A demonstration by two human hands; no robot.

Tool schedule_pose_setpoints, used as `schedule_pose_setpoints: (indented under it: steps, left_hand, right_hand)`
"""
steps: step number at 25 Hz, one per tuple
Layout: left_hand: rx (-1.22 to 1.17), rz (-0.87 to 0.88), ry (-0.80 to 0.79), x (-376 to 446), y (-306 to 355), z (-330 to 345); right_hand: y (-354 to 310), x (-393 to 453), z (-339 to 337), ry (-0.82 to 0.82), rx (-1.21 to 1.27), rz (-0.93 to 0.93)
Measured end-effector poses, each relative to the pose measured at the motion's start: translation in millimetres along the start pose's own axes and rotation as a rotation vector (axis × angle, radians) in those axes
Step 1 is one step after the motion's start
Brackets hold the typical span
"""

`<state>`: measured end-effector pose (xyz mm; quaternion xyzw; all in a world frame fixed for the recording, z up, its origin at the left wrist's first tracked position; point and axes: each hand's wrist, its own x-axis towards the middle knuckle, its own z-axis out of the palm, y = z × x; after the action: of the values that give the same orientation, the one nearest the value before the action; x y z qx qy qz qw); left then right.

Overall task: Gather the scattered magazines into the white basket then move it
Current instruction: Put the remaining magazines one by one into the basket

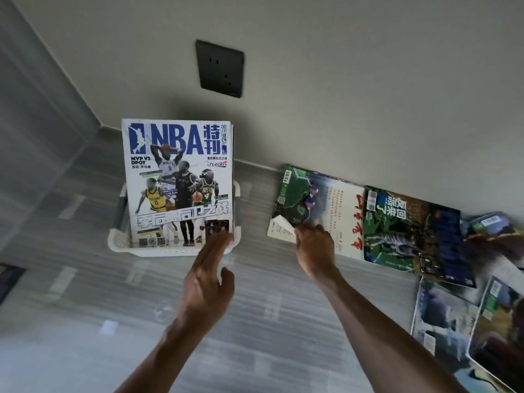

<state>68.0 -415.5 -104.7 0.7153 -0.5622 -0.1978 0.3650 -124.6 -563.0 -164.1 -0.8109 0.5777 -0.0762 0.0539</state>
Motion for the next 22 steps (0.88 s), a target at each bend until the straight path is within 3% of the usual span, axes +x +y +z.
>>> schedule_pose_setpoints:
  steps: [5,8,12,15,19,22]
  left_hand:
    - [-0.019,0.081,-0.021,-12,18,13]
    - [-0.001,0.109,-0.121,-20,23,21]
    - [0.258,-0.092,-0.403,-21,8,37]
    - [0.334,0.047,-0.585,-11,11,72]
    - [0.294,-0.223,-0.607,8,23,115]
    - [0.009,-0.205,-0.567,-1,24,103]
  right_hand:
    - [-13,-89,-17,-0.106,0.191,-0.218]
    - [-7,-181,-17,-0.216,0.267,-0.212]
    - [14,-235,-20,-0.283,0.330,-0.047]
    - [28,-247,-27,-0.332,0.386,0.106]
    - [34,-250,-28,-0.332,0.544,0.270]
    - [38,-237,-42,-0.076,0.778,0.601]
